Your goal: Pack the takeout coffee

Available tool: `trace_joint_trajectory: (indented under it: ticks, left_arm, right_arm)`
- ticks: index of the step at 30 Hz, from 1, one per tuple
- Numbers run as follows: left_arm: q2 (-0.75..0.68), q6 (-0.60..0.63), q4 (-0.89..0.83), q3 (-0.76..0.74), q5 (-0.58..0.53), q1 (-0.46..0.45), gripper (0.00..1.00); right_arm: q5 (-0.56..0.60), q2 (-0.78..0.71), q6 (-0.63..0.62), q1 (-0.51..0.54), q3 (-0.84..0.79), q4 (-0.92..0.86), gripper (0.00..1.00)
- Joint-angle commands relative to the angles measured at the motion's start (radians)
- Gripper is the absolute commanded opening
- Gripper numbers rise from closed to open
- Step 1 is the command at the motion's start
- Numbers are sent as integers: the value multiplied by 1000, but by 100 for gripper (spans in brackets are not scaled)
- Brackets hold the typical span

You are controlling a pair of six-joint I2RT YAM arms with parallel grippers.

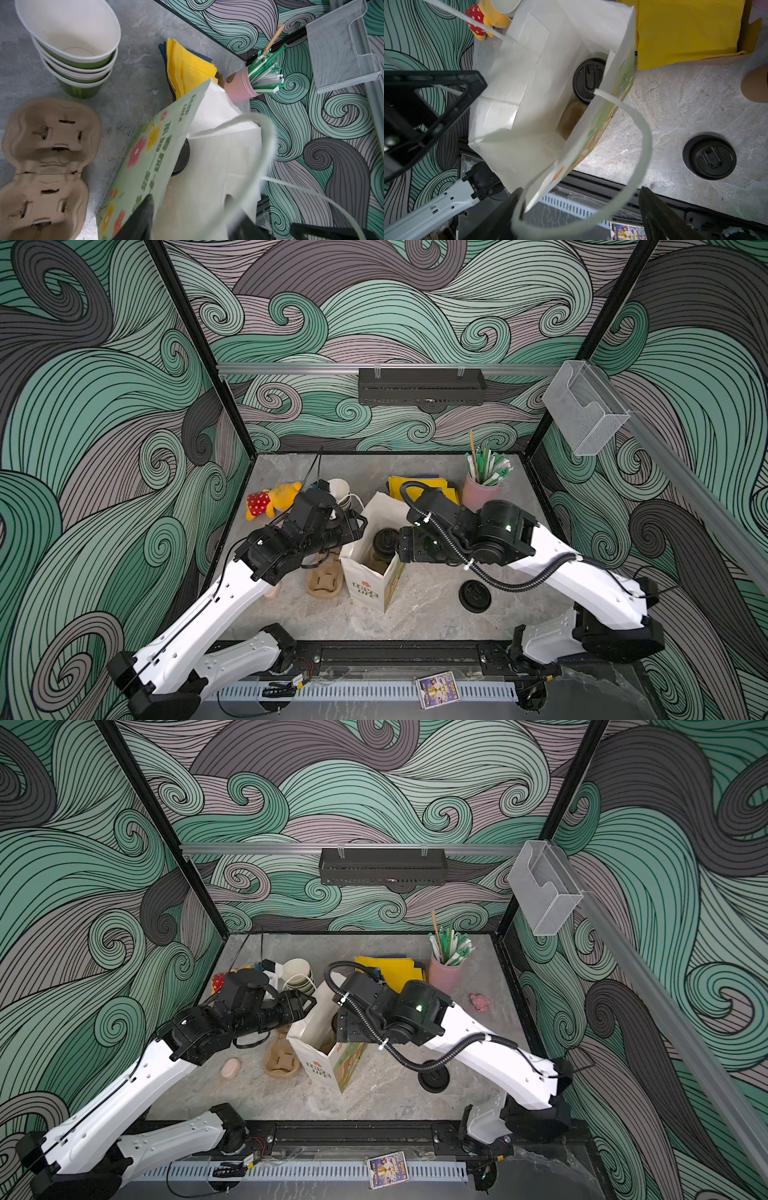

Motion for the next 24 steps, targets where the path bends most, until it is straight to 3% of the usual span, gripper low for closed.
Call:
trace_joint_trajectory:
  ticks: [1,3,7,13,20,24]
  left_arm:
    - [-40,70,-66,61,-71,-5,77]
    - [-32,113,-107,97,-72,-1,80]
    - [55,205,-239,205,-28,9,81]
    - [136,255,-335,303,-8,50,79]
    - [154,303,-336,333,153,142,74]
    - [162,341,-338,344,301,162,73]
  right_arm:
    - [69,35,63,21,6,54,86]
    - [76,57,79,29,6,54,83]
    - [118,84,137,33,-18,43,68]
    - [149,105,131,31,-6,12,36]
    - [133,49,85,9,-56,3,7]
    - [79,5,17,-14,-92,4,0]
